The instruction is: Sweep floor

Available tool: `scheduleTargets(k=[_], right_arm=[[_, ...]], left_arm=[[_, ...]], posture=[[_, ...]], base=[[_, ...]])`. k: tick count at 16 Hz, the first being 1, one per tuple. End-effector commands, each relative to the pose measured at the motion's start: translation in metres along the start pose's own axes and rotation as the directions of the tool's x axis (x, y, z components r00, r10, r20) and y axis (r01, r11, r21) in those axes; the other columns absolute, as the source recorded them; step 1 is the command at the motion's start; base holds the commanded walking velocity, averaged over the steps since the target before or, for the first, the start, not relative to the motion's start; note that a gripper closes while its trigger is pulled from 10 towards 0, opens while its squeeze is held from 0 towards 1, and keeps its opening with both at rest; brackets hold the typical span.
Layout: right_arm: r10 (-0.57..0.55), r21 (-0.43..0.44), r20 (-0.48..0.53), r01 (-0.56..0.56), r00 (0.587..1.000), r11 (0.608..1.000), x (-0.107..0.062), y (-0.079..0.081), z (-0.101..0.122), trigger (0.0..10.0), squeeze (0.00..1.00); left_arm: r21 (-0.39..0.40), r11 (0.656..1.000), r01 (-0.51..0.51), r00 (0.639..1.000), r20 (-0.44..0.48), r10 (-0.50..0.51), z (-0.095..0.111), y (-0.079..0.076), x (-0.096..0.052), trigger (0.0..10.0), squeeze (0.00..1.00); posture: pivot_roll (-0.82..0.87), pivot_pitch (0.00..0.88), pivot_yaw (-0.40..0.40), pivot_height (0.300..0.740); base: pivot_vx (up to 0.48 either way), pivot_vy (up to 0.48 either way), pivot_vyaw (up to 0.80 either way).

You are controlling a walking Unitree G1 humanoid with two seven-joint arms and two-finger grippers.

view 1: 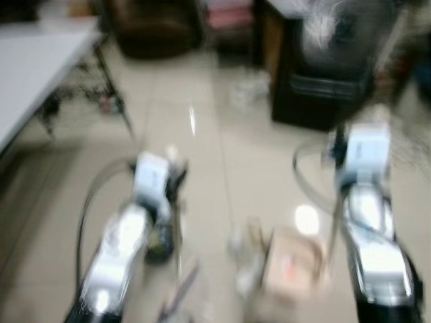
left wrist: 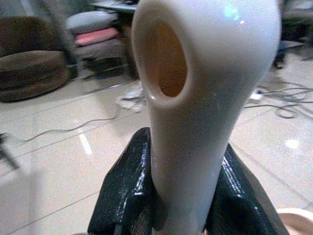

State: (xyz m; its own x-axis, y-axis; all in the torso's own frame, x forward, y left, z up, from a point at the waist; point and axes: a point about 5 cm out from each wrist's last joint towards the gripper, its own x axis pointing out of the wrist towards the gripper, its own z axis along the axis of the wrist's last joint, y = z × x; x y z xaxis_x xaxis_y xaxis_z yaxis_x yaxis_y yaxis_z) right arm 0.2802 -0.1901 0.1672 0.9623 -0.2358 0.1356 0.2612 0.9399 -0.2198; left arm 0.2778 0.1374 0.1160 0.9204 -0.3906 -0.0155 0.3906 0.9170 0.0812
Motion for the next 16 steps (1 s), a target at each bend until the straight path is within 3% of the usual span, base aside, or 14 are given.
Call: scheduleTargets(k=[1, 7, 11, 16], right_arm=[[-0.004, -0.005, 0.051, 0.004, 0.999, 1.000, 0.001, 0.001, 0.010, 10.0, 0.00], [-0.003, 0.036, -0.009, 0.003, 1.000, 0.999, -0.003, 0.006, -0.002, 10.0, 0.00], [-0.009, 0.052, -0.035, 0.011, 0.999, 0.999, -0.004, 0.005, -0.007, 10.0, 0.00], [0.050, 0.038, -0.035, -0.048, 0.998, 0.998, -0.005, 0.013, -0.009, 10.0, 0.00]], left_arm=[[0.017, 1.000, -0.009, 1.000, 0.021, 0.009, 0.008, 0.007, 0.000, 10.0, 0.00], [0.060, 0.994, -0.086, 0.995, 0.064, 0.082, 0.016, 0.012, 0.007, 10.0, 0.00], [0.063, 0.995, -0.082, 0.994, 0.078, 0.077, 0.018, 0.010, 0.008, 10.0, 0.00], [0.067, 0.992, -0.109, 0.990, 0.101, 0.102, 0.020, 0.010, 0.010, 10.0, 0.00]], posture=[[-0.05, 0.055, 0.064, 0.740], [-0.05, 0.058, 0.074, 0.740], [-0.05, 0.060, 0.073, 0.740], [-0.05, 0.060, 0.069, 0.740]], base=[[0.000, 0.000, -0.80], [0.000, 0.000, -0.80], [0.000, 0.000, -0.80], [0.249, 0.000, -0.11]])
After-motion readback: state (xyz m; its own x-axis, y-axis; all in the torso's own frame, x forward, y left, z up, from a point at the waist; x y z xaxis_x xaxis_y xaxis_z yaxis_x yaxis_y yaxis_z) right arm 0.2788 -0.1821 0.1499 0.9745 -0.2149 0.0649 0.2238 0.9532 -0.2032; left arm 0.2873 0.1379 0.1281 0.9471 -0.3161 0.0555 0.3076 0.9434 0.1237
